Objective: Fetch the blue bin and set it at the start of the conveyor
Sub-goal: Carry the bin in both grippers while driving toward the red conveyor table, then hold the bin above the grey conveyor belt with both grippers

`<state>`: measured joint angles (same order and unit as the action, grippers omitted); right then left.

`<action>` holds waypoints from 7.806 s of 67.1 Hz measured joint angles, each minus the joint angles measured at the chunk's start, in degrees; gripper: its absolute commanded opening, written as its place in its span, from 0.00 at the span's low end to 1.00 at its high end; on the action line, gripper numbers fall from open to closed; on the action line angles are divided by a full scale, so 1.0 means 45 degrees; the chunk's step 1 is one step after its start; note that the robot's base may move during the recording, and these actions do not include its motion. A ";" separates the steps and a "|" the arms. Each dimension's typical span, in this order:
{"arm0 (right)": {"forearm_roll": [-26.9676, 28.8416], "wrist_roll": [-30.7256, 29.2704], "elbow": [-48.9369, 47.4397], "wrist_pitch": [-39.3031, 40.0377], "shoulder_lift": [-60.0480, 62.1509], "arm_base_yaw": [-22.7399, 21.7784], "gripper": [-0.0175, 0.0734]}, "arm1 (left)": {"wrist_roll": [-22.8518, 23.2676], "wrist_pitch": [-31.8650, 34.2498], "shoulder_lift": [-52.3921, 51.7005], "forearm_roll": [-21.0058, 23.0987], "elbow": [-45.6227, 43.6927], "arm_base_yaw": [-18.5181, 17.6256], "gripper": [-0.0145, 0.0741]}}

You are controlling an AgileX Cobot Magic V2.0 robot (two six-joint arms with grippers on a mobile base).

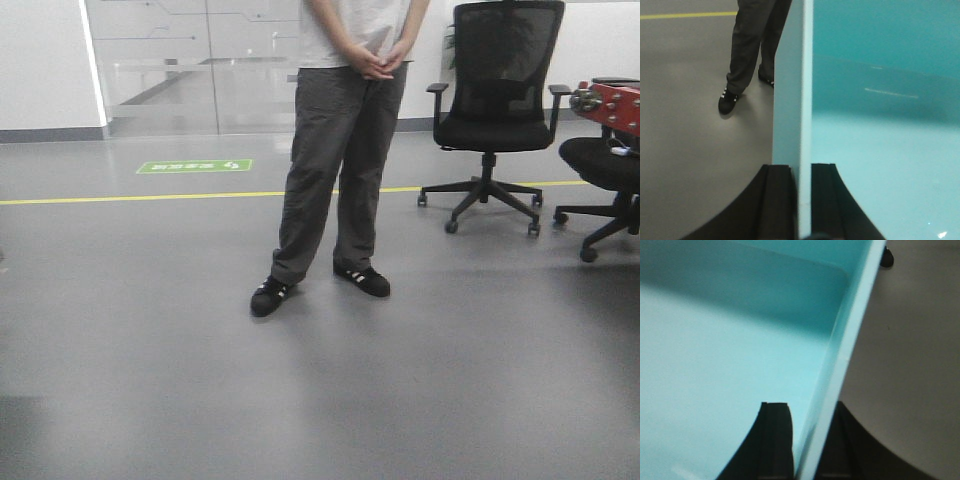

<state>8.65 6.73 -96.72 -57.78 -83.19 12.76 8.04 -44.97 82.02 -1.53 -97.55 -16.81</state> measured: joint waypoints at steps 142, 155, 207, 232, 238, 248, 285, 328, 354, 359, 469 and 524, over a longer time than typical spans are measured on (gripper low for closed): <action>0.0152 0.0123 0.0000 0.0033 0.0000 0.0000 0.02 | -0.0154 0.1209 0.0000 -0.0074 0.0000 0.0000 0.04; 0.0152 0.0123 0.0000 0.0033 0.0000 0.0000 0.02 | -0.0154 0.1229 0.0000 -0.0074 0.0000 0.0000 0.04; 0.0152 0.0123 0.0000 0.0248 -0.0021 0.0000 0.02 | -0.0154 0.1391 0.0000 -0.0120 0.0000 0.0000 0.04; 0.0152 0.0123 0.0000 0.0270 -0.0021 0.0000 0.02 | -0.0154 0.1391 0.0000 -0.0120 0.0000 0.0000 0.04; 0.0152 0.0123 0.0000 0.0270 -0.0021 0.0000 0.02 | -0.0154 0.1391 0.0000 -0.0120 0.0000 0.0000 0.04; 0.0152 0.0123 0.0000 0.0270 -0.0021 0.0000 0.02 | -0.0154 0.1391 0.0000 -0.0120 0.0000 0.0000 0.04; 0.0152 0.0123 0.0000 0.0270 -0.0021 0.0000 0.02 | -0.0154 0.1391 0.0000 -0.0120 0.0000 0.0000 0.04; 0.0152 0.0123 0.0000 0.0270 -0.0021 0.0000 0.02 | -0.0154 0.1415 0.0000 -0.0120 0.0000 0.0000 0.04; 0.0152 0.0123 0.0000 0.0270 -0.0021 0.0000 0.02 | -0.0154 0.1438 0.0000 -0.0120 0.0000 0.0000 0.04; 0.0152 0.0123 0.0000 0.0270 -0.0021 0.0000 0.02 | -0.0154 0.1438 0.0000 -0.0120 0.0000 0.0000 0.04; 0.0152 0.0123 0.0000 0.0270 -0.0021 0.0000 0.02 | -0.0154 0.1463 0.0000 -0.0120 0.0000 0.0000 0.04; 0.0102 -0.0372 0.0000 0.0384 -0.0021 0.0000 0.02 | -0.0154 0.0131 0.0000 0.0004 0.0000 0.0000 0.04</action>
<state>9.11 5.06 -96.72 -56.06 -83.28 12.76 7.34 -44.38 82.02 -1.52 -97.55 -16.81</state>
